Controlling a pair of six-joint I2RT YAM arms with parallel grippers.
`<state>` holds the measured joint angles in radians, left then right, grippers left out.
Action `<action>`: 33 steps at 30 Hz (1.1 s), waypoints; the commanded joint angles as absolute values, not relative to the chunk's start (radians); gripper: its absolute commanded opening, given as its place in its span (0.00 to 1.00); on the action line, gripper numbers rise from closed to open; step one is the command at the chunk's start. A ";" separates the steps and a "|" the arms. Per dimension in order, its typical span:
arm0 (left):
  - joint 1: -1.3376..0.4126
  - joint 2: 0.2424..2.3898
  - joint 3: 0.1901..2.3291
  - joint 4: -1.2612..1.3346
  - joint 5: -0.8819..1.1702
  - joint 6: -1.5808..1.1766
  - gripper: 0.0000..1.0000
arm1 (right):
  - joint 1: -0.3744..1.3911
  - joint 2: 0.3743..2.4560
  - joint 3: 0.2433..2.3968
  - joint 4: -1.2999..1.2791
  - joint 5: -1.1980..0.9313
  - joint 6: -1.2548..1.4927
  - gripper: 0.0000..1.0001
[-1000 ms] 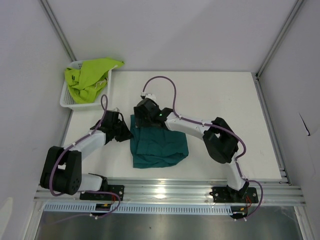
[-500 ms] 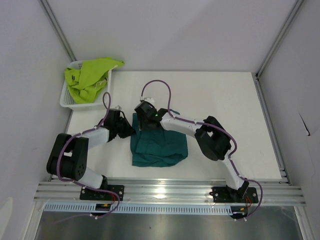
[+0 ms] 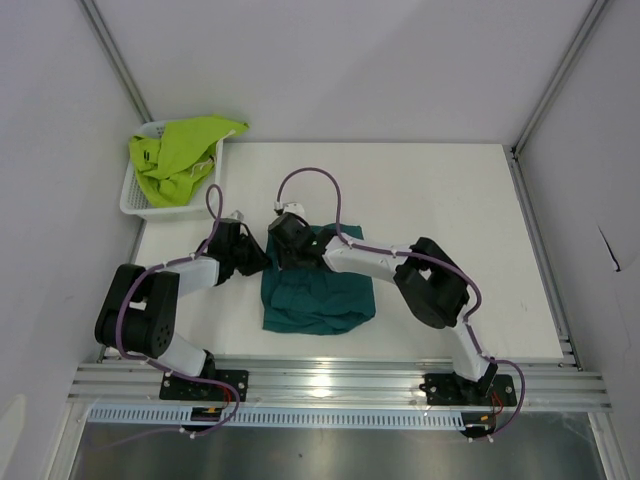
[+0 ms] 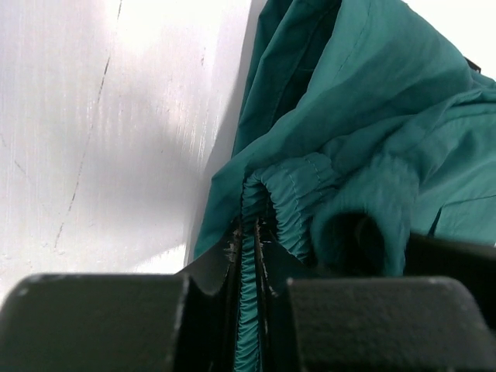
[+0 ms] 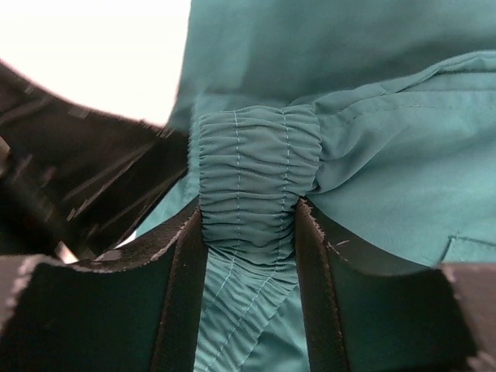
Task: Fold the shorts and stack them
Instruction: Fold the shorts
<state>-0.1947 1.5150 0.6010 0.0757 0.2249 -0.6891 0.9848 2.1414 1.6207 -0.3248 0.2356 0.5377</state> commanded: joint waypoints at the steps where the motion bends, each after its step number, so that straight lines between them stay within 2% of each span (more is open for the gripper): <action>1: -0.187 1.520 0.598 0.149 0.242 -0.695 0.12 | 1.022 2.057 1.583 -0.278 0.216 0.518 0.45; 8: -0.186 1.519 0.595 0.155 0.239 -0.695 0.11 | 1.026 2.022 1.569 -0.281 0.207 0.532 0.46; 20: -0.176 1.468 0.532 0.227 0.271 -0.712 0.09 | 1.017 2.160 1.651 -0.301 0.212 0.598 0.51; 22: -0.175 1.471 0.537 0.227 0.276 -0.713 0.09 | 1.019 2.166 1.651 -0.305 0.225 0.609 0.56; 25: -0.169 1.471 0.532 0.236 0.284 -0.715 0.08 | 1.019 2.160 1.638 -0.299 0.241 0.618 0.70; 27: -0.167 1.471 0.525 0.242 0.291 -0.715 0.08 | 1.019 2.129 1.605 -0.279 0.244 0.617 0.76; 33: -0.163 1.471 0.523 0.248 0.296 -0.716 0.08 | 1.019 2.002 1.499 -0.180 0.222 0.601 0.79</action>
<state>-0.1680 1.4998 0.5308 0.2008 0.2714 -0.7074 1.0122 2.1101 1.5368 -0.2474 0.2272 0.6003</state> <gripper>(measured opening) 0.079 0.786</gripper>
